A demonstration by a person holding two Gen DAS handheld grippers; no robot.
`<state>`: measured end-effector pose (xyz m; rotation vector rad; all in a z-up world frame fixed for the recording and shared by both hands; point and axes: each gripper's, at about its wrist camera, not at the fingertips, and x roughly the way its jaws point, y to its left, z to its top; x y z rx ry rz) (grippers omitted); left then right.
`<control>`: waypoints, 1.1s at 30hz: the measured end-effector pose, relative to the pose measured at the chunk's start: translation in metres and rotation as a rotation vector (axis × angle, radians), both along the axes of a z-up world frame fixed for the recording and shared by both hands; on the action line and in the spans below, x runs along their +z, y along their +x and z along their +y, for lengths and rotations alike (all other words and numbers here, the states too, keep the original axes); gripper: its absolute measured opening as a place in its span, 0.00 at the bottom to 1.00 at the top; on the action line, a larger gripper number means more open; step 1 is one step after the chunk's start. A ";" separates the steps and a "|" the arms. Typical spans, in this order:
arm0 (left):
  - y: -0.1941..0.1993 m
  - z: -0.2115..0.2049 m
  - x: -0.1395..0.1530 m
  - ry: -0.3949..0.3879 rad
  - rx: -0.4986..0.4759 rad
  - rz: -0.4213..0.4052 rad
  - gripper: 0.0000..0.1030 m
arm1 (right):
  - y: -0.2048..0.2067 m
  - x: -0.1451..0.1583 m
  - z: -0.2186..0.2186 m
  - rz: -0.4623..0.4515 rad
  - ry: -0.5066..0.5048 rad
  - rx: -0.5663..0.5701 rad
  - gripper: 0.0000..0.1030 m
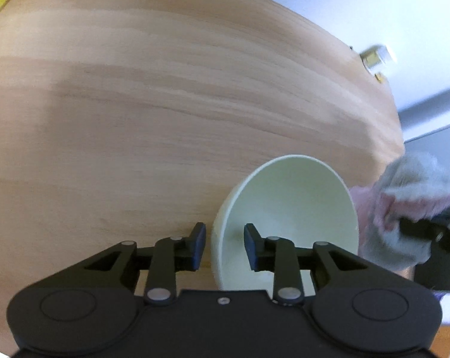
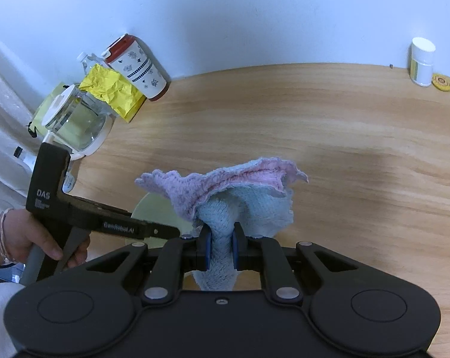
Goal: Clean bowl
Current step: 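Lift the cloth out of the bowl with the right gripper, then tilt the bowl up with the left gripper and bring the cloth under its base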
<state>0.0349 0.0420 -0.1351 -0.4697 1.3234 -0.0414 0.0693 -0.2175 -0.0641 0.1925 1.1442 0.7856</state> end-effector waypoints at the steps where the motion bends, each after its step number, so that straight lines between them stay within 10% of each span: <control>1: 0.000 -0.001 -0.001 -0.010 0.006 0.004 0.20 | 0.000 -0.001 -0.001 0.003 0.001 0.001 0.15; 19: -0.026 0.018 -0.005 -0.133 0.332 0.011 0.10 | -0.005 -0.020 -0.040 0.060 0.073 0.008 0.15; 33: -0.021 0.022 0.037 -0.394 0.511 -0.094 0.13 | -0.033 0.036 0.015 -0.117 0.155 0.216 0.15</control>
